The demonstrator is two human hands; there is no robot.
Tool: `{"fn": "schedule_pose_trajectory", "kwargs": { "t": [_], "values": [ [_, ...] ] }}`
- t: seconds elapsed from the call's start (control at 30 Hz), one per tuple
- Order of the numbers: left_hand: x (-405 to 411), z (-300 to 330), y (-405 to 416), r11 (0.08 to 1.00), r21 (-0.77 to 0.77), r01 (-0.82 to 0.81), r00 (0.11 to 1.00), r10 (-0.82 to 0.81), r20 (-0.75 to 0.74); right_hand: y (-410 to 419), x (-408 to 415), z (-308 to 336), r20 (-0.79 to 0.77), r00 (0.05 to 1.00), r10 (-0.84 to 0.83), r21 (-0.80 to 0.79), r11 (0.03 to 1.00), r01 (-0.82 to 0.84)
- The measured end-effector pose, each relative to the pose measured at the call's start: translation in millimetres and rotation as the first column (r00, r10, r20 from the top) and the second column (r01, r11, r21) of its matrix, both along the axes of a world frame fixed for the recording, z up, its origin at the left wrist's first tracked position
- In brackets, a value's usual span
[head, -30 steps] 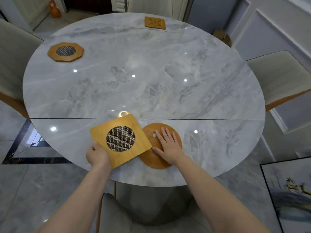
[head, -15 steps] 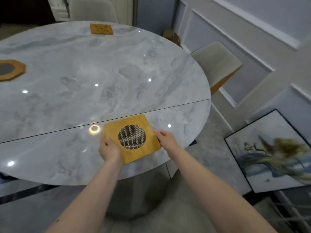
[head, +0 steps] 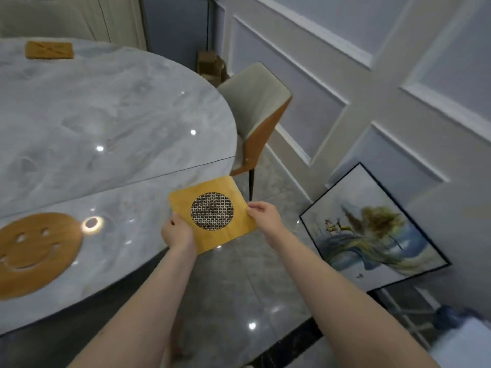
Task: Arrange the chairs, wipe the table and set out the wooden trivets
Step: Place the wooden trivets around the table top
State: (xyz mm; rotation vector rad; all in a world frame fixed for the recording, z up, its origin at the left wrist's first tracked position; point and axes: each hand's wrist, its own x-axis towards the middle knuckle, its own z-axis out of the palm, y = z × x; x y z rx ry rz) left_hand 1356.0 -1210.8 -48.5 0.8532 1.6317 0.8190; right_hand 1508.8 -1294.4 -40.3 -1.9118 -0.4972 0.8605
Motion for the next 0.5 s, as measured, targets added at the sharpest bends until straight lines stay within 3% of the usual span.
{"fn": "schedule_pose_trajectory", "kwargs": {
  "t": [0.23, 0.5],
  "values": [
    [129, 17, -39, 0.998, -0.027, 0.062, 0.994, -0.059, 0.096, -47, 121, 21, 0.003, 0.996, -0.09, -0.011, 0.996, 0.09],
    [204, 24, 1, 1.0, 0.006, 0.025, 0.997, -0.026, 0.067, -9, 198, 28, -0.065, 0.996, -0.053, 0.029, 0.998, 0.055]
  ]
}}
